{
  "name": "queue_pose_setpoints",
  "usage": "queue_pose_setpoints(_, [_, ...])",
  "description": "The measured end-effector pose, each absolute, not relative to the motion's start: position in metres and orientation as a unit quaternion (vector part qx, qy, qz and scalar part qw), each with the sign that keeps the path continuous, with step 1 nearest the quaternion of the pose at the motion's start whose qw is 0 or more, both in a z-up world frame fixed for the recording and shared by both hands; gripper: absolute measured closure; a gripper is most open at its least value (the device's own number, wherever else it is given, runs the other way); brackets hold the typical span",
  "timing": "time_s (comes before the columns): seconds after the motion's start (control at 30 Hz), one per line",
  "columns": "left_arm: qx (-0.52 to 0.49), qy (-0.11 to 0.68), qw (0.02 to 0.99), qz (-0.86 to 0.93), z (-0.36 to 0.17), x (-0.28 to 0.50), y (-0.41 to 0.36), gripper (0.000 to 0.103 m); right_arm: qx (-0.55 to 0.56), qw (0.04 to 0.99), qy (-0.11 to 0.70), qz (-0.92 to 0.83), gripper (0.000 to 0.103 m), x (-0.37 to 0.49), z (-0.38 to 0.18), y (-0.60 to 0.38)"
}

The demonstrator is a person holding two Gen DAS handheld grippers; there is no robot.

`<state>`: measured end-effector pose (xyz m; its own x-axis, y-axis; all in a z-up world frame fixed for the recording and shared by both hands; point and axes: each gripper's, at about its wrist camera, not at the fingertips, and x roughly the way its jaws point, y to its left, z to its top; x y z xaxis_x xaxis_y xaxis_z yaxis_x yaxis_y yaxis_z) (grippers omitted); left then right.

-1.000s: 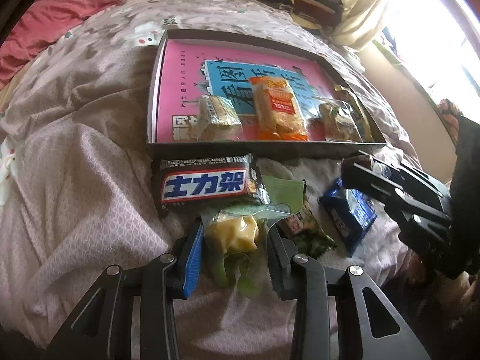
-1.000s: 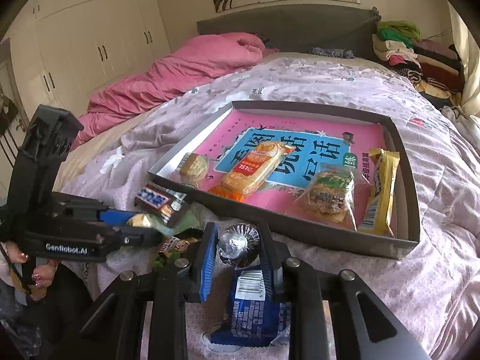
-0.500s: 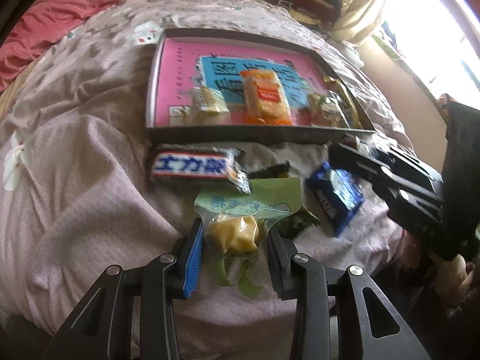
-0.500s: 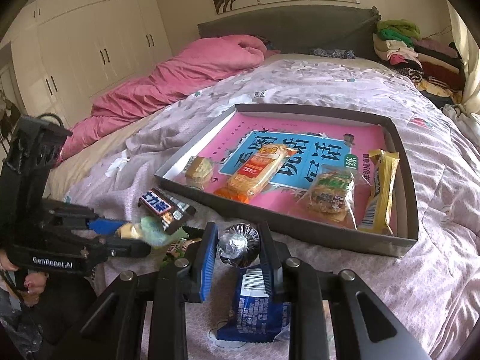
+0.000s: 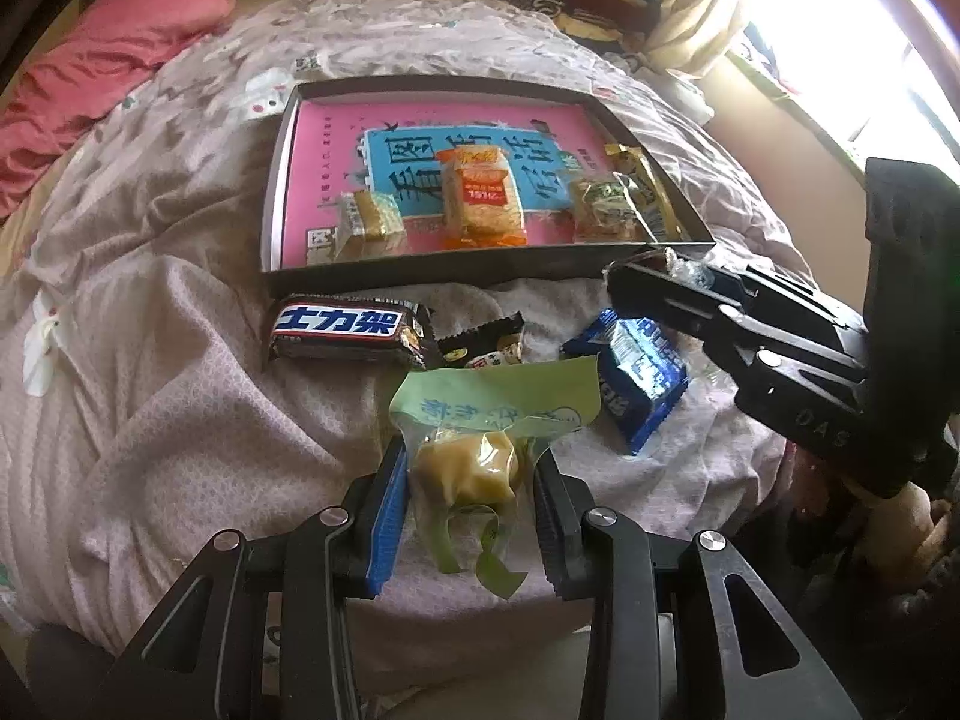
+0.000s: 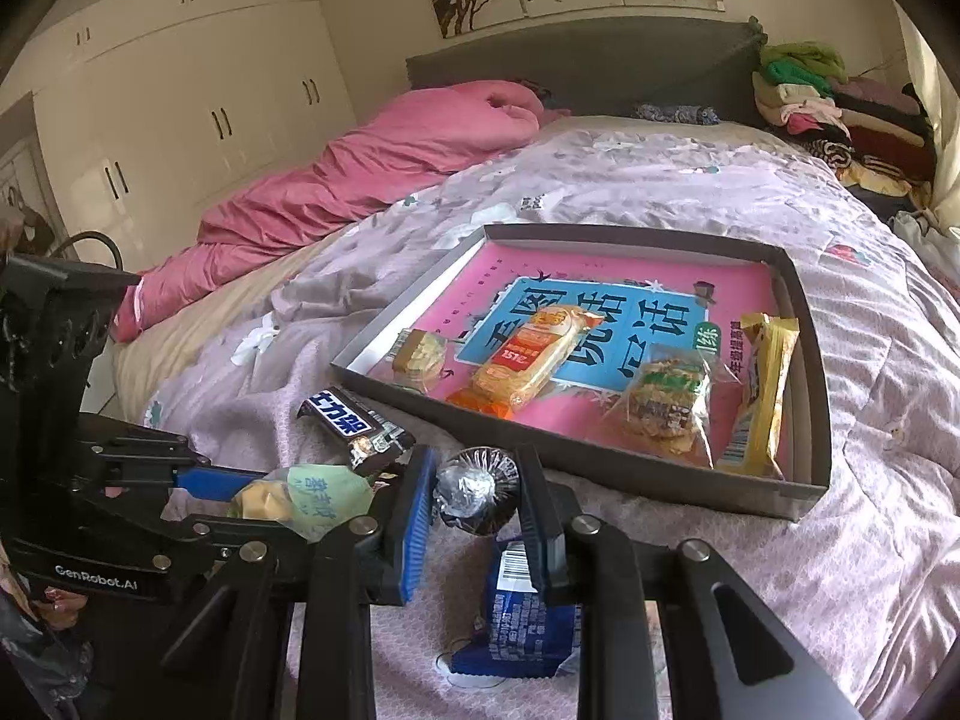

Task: Organize snacks
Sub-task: 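Grasp the green-wrapped cake with the left tool while the right tool grasps the foil ball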

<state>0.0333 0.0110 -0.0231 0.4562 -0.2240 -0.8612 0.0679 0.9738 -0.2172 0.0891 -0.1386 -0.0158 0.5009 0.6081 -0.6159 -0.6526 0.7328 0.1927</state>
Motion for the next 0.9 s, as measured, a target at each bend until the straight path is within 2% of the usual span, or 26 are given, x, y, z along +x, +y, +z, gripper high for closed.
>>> queue_pose_setpoints(0.9, [-0.076, 0.480, 0.871, -0.067, 0.015, 0.035, 0.008, 0.064, 0.000, 0.877, 0.318, 0.361, 0.076, 0.082, 0.002, -0.157])
